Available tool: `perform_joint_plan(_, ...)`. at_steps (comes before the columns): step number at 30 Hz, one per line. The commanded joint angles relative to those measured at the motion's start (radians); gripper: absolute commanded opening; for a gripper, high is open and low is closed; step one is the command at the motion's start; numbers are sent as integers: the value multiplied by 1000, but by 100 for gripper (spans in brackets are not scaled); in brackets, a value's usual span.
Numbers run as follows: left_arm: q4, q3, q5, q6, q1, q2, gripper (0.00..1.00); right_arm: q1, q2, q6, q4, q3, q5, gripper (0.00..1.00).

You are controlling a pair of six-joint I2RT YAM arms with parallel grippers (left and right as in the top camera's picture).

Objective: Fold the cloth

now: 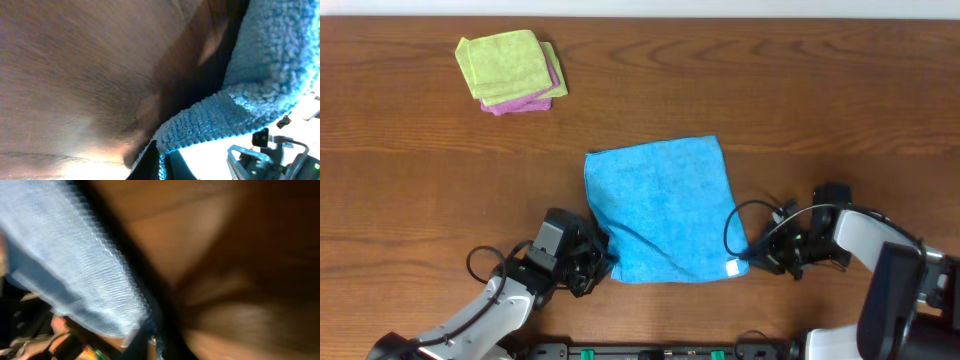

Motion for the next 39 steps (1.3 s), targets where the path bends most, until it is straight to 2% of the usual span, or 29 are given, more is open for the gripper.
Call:
perform_joint_plan(1,-3,-10,8,48,5,7,6,11,24,-15,-4,-25,119,1)
perform_joint_plan(9,5,21,105,156,89,7,6,12,-13,-63,-18,-25,-16,1)
perform_joint_plan(13,-10,66,133,200,143,7,6,17,-129,-56,-24,-23,-50,1)
perform_joint_plan(17,-40,121,142,219,193,7,6,17,-307,11,-5,-21,-45,1)
perform_joint_plan(21,-64,174,129,244,217,7,6,24,-407,88,91,-19,-39,1)
perform_joint_plan(32,-61,198,-105,260,220,10,6,191,-264,260,540,-19,106,1)
perform_joint_plan(39,0,200,-217,267,220,28,6,219,-148,303,757,-16,127,1)
